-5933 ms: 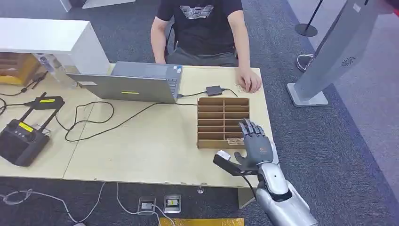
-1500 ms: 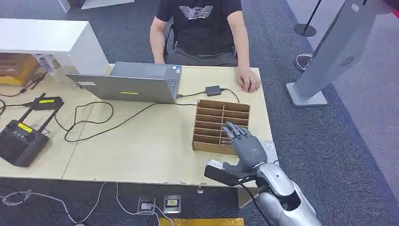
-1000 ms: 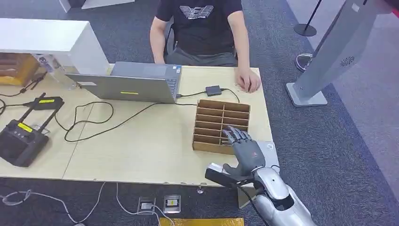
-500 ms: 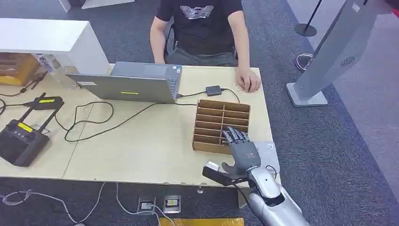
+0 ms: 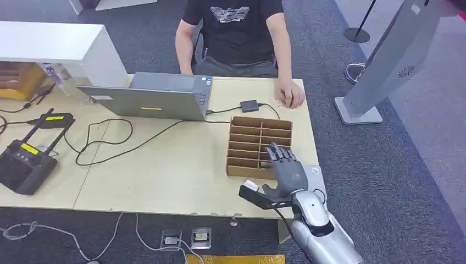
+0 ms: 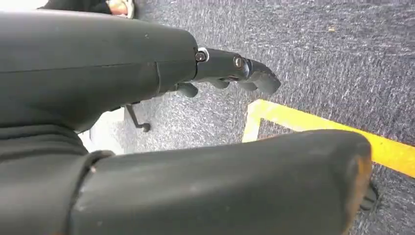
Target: Pass the card to the sensor for recognition and then transmit it.
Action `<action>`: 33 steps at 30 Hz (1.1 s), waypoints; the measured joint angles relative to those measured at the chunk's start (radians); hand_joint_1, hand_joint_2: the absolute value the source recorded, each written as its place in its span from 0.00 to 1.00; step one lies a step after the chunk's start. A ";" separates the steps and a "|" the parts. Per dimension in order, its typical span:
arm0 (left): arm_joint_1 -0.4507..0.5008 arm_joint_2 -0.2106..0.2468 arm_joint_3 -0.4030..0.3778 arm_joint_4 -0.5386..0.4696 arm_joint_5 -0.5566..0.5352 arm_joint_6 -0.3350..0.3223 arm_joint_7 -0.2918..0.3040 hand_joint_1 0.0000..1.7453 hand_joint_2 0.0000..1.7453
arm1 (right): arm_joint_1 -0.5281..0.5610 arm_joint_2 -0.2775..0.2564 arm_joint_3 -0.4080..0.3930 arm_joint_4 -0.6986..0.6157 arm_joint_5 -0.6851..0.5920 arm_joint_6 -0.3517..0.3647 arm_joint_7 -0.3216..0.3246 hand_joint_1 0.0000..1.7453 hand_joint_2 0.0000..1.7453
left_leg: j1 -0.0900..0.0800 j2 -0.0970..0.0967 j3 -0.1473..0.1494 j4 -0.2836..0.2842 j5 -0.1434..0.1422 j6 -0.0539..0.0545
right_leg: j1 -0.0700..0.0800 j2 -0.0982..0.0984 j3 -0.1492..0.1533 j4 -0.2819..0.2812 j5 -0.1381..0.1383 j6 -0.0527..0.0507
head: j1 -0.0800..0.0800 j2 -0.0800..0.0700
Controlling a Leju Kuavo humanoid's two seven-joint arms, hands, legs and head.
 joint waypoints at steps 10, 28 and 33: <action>0.000 0.004 0.000 0.000 -0.001 -0.002 -0.010 0.00 0.00 | -0.001 -0.007 -0.031 -0.068 -0.001 0.009 0.023 0.00 1.00 | 0.000 0.000 0.000 0.000 0.000 0.000 | 0.000 0.000 0.000 0.000 0.000 0.000 | 0.000 0.000; 0.000 0.004 0.000 0.000 0.000 -0.002 -0.011 0.00 0.00 | 0.018 -0.018 -0.048 -0.175 -0.002 0.124 0.028 0.00 1.00 | 0.000 0.000 0.000 0.000 0.000 0.000 | 0.000 0.000 0.000 0.000 0.000 0.000 | 0.000 0.000; 0.000 0.004 0.000 0.000 0.002 -0.002 -0.011 0.00 0.00 | 0.022 -0.018 -0.048 -0.175 -0.002 0.133 0.024 0.00 1.00 | 0.000 0.000 0.000 0.000 0.000 0.000 | 0.000 0.000 0.000 0.000 0.000 0.000 | 0.000 0.000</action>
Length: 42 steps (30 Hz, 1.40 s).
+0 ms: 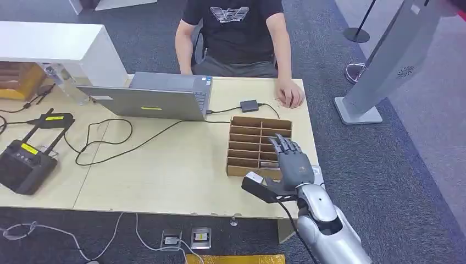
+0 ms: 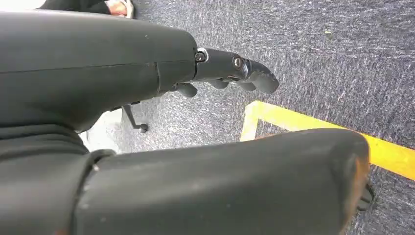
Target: Pass the card to the sensor for recognition and then transmit it.
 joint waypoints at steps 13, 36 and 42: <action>0.000 -0.003 0.000 0.000 0.001 0.000 0.000 0.00 0.00 | 0.002 0.000 0.005 0.022 0.018 -0.030 -0.018 0.00 1.00 | 0.000 0.000 0.000 0.000 0.000 0.000 | 0.000 0.000 0.000 0.000 0.000 0.000 | 0.000 0.000; -0.007 -0.011 0.000 0.000 0.001 0.001 -0.008 0.00 0.00 | -0.007 0.008 0.029 0.107 0.038 -0.077 -0.004 0.00 1.00 | 0.000 0.000 0.000 0.000 0.000 0.000 | 0.000 0.000 0.000 0.000 0.000 0.000 | 0.000 0.000; -0.008 -0.011 0.000 0.000 0.000 0.001 -0.009 0.00 0.00 | -0.007 0.008 0.029 0.113 0.039 -0.077 0.003 1.00 1.00 | 0.000 0.000 0.000 0.000 0.000 0.000 | 0.000 0.000 0.000 0.000 0.000 0.000 | 0.000 0.000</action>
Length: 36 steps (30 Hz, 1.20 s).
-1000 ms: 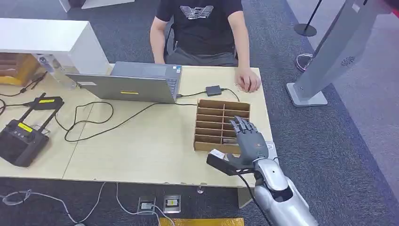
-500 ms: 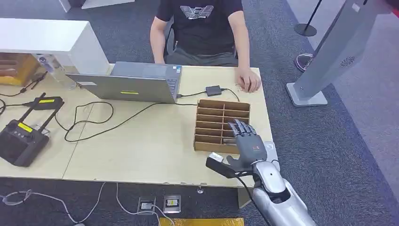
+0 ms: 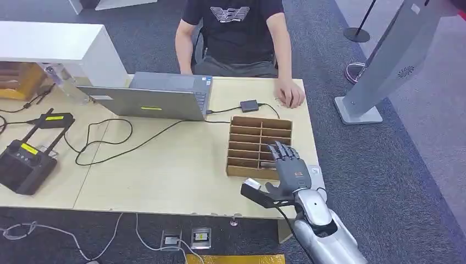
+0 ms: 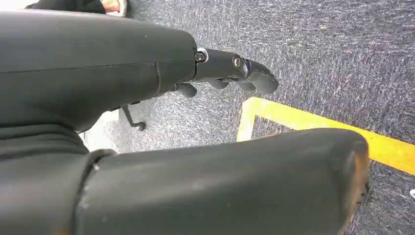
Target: Pass the card to the sensor for recognition and then transmit it.
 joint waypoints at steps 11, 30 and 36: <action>0.000 0.015 0.000 0.000 -0.018 -0.013 -0.011 0.00 0.00 | -0.001 -0.002 -0.002 0.013 0.005 -0.013 0.023 1.00 1.00 | 0.000 0.000 0.000 0.000 0.000 0.000 | 0.000 0.000 0.000 0.000 0.000 0.000 | 0.000 0.000; 0.000 0.030 -0.001 0.000 -0.025 -0.020 -0.015 0.00 0.00 | -0.003 -0.002 -0.002 0.016 -0.006 -0.024 0.021 1.00 1.00 | 0.000 0.000 0.000 0.000 0.000 0.000 | 0.000 0.000 0.000 0.000 0.000 0.000 | 0.000 0.000; 0.000 0.036 -0.002 0.000 -0.027 -0.021 -0.015 0.00 0.00 | -0.003 -0.003 -0.002 0.016 -0.014 -0.024 0.010 1.00 1.00 | 0.000 0.000 0.000 0.000 0.000 0.000 | 0.000 0.000 0.000 0.000 0.000 0.000 | 0.000 0.000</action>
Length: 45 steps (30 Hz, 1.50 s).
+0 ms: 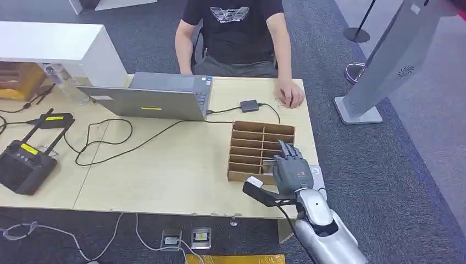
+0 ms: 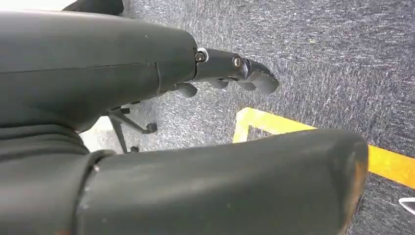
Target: Pass the card to the sensor for recognition and then transmit it.
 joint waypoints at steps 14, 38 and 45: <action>0.000 0.004 -0.003 0.000 0.007 0.003 -0.001 0.00 0.00 | 0.000 -0.002 -0.029 -0.054 -0.028 0.006 0.032 1.00 1.00 | 0.000 0.000 0.000 0.000 0.000 0.000 | 0.000 0.000 0.000 0.000 0.000 0.000 | 0.000 0.000; 0.001 0.003 -0.004 0.000 0.031 0.011 -0.001 0.00 0.00 | -0.011 -0.004 -0.085 -0.137 -0.045 0.002 0.014 1.00 1.00 | 0.000 0.000 0.000 0.000 0.000 0.000 | 0.000 0.000 0.000 0.000 0.000 0.000 | 0.000 0.000; 0.001 -0.006 -0.004 0.000 0.048 0.024 0.011 0.00 0.00 | -0.030 0.001 -0.085 -0.136 -0.066 -0.029 0.009 1.00 1.00 | 0.000 0.000 -0.001 0.000 0.000 0.000 | 0.000 0.000 0.000 0.000 0.000 0.000 | 0.000 0.000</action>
